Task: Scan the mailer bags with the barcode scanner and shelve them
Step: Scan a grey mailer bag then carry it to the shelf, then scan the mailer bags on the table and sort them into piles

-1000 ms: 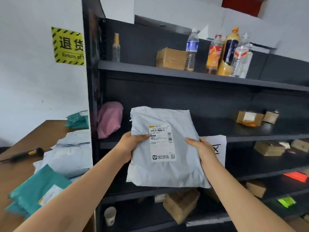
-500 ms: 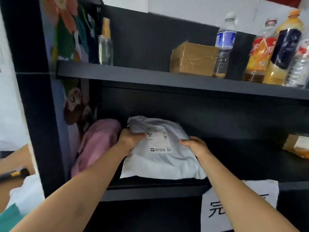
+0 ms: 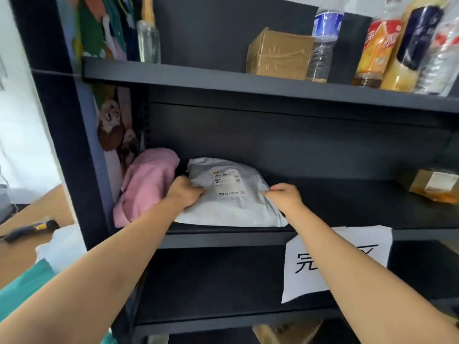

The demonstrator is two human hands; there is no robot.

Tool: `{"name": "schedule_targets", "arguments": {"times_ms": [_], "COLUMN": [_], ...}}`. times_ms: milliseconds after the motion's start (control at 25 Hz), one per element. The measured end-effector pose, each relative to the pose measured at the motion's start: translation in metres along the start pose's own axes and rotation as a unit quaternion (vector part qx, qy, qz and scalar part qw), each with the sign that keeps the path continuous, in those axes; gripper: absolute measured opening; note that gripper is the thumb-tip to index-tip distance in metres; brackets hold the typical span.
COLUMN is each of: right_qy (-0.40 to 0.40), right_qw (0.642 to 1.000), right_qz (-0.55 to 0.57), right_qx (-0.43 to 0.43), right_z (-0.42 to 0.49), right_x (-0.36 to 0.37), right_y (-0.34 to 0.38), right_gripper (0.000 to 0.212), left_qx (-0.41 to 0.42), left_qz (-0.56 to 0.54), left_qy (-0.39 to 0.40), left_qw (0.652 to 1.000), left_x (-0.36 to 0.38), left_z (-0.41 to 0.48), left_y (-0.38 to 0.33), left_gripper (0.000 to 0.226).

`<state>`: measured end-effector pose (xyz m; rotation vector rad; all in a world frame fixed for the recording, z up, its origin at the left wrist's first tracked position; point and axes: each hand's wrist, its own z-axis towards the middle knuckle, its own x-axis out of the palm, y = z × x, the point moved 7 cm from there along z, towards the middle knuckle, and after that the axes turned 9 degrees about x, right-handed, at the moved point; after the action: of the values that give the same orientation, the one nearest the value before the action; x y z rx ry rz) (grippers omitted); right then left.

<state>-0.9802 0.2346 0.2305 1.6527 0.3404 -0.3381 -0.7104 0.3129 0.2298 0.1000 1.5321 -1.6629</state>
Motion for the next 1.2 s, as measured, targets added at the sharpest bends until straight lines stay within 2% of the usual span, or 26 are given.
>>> {"name": "schedule_targets", "arguments": {"times_ms": [80,160,240,360,520,680,880,1000,1200], "right_qy": [-0.013,-0.009,0.019,0.100,0.191,0.221,0.255,0.281,0.311], "right_qw": [0.999,0.994,0.984,0.957,0.912,0.886,0.864,0.855,0.815], "right_qz": [-0.007,-0.045,-0.095,-0.163,-0.223,-0.237,-0.226,-0.210,-0.242], "right_qx": [-0.041,-0.098,-0.150,-0.217,-0.286,-0.331,-0.371,-0.382,-0.425], "right_z": [-0.040,-0.094,-0.148,-0.232,-0.322,-0.396,-0.504,-0.569,-0.666], "right_x": [-0.012,-0.012,0.004,0.045,0.099,0.167,0.312,0.408,0.556], "right_y": [0.003,0.007,0.005,-0.003,0.026,0.063,0.110,0.145,0.219], "right_gripper": [0.025,0.020,0.020,0.024,0.026,0.026,0.023,0.022,0.027], "left_qx": [0.050,0.090,0.126,0.161,0.114,0.052,0.008,0.000,-0.039], "left_qz": [-0.001,-0.027,-0.023,0.069,0.125,0.150,0.201,0.227,0.303], "left_qy": [-0.056,-0.078,-0.084,-0.045,-0.053,-0.077,-0.117,-0.109,-0.090], "left_qw": [0.997,0.993,0.988,0.984,0.984,0.984,0.973,0.968,0.948], "left_x": [-0.028,-0.051,-0.064,-0.088,-0.157,-0.267,-0.431,-0.528,-0.690], "left_z": [-0.038,-0.090,-0.144,-0.218,-0.272,-0.317,-0.368,-0.384,-0.409], "left_y": [-0.014,-0.027,-0.034,-0.027,0.015,0.076,0.181,0.235,0.332], "left_gripper": [0.024,0.021,0.018,0.021,0.024,0.026,0.028,0.025,0.031]}}
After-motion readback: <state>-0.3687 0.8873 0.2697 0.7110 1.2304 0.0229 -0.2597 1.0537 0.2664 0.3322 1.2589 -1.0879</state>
